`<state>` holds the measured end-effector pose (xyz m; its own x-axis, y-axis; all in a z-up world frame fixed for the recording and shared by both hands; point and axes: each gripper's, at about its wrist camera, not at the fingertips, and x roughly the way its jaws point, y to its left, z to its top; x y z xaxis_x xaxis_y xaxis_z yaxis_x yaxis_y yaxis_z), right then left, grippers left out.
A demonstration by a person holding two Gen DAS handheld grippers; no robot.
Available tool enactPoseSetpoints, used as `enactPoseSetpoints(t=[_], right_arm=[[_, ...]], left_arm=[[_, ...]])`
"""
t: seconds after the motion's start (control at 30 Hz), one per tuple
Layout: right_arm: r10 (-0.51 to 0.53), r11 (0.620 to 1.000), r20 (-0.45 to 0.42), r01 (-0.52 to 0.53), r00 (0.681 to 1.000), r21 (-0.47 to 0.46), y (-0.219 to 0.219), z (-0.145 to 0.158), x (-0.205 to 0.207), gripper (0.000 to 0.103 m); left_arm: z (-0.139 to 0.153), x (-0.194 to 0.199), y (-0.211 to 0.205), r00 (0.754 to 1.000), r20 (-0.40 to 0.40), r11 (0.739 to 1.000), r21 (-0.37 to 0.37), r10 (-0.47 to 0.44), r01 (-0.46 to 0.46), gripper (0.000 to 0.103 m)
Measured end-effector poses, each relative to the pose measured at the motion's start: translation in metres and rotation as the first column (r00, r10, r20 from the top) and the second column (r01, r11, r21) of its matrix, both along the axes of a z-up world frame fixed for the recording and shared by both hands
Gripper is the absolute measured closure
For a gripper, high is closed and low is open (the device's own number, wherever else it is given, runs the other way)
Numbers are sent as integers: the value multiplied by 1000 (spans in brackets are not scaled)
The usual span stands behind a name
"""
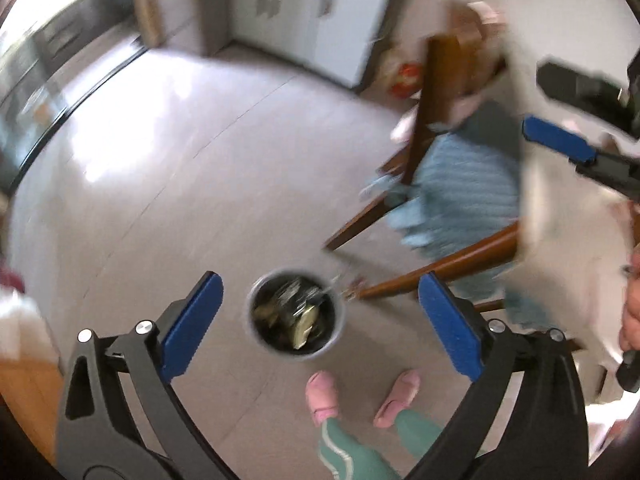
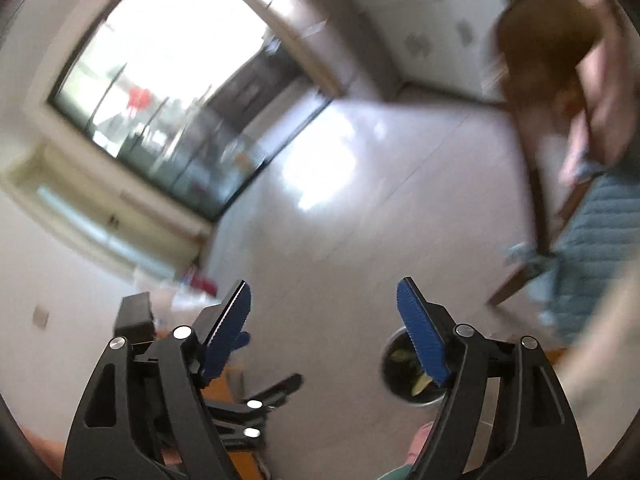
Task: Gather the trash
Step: 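Turn both grippers back toward the table, then grasp the clear plastic tray with the left gripper while the right grasps the paper cup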
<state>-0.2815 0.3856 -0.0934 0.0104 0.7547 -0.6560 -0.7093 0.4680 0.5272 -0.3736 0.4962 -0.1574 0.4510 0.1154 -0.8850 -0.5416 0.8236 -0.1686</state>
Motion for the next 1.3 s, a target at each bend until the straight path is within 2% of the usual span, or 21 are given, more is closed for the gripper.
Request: enactPoseSetpoints(t=[0.1, 0.17, 0.23, 0.3, 0.37, 0.47, 0.57, 0.63, 0.7, 0.83, 0.9, 1.03, 1.17, 1.2, 1.3], right_arm=[[-151, 989, 55, 151, 987, 2, -66, 24, 23, 24], [-261, 965, 83, 263, 962, -16, -118, 33, 41, 24], [-359, 929, 113, 366, 926, -48, -168, 38, 56, 24], [-434, 896, 124, 441, 893, -40, -214, 42, 68, 24], [-519, 850, 133, 527, 844, -26, -264, 43, 85, 24], [-602, 794, 136, 608, 787, -6, -323, 42, 113, 24], [-642, 761, 125, 648, 756, -9, -370, 39, 155, 24], [-653, 751, 135, 660, 746, -12, -385, 40, 171, 24], [-668, 736, 123, 676, 734, -32, -407, 31, 201, 24], [-680, 729, 38, 681, 732, -73, -431, 5, 246, 24], [-672, 736, 24, 671, 740, -90, -435, 0, 258, 24], [-651, 756, -21, 647, 758, -101, -443, -15, 284, 24], [-613, 789, -75, 603, 787, -117, -437, -28, 300, 24], [-608, 793, -79, 598, 790, -117, -436, -29, 301, 24], [-597, 802, -101, 586, 796, -119, -435, -36, 306, 24]], left_arm=[[29, 42, -31, 991, 75, 994, -14, -110, 111, 7], [43, 69, -56, 975, 111, 981, -18, -191, 194, 7], [58, 106, -88, 950, 133, 958, -6, -282, 285, 7], [69, 137, -116, 924, 157, 936, 4, -348, 352, 7], [80, 172, -148, 891, 179, 907, 15, -417, 421, 7], [86, 220, -187, 860, 196, 879, 27, -471, 476, 7], [84, 266, -223, 861, 179, 876, 17, -476, 482, 7], [93, 288, -241, 860, 183, 874, -2, -477, 485, 7], [89, 317, -260, 864, 160, 875, -8, -477, 484, 7], [71, 364, -285, 879, 119, 880, -57, -462, 471, 7], [59, 385, -295, 895, 82, 894, -65, -439, 444, 7], [41, 414, -317, 896, 49, 894, -68, -441, 443, 7], [21, 434, -336, 870, 3, 868, -60, -493, 493, 7], [16, 437, -342, 856, -9, 855, -53, -517, 516, 7], [10, 442, -349, 841, -33, 842, -23, -540, 539, 7]])
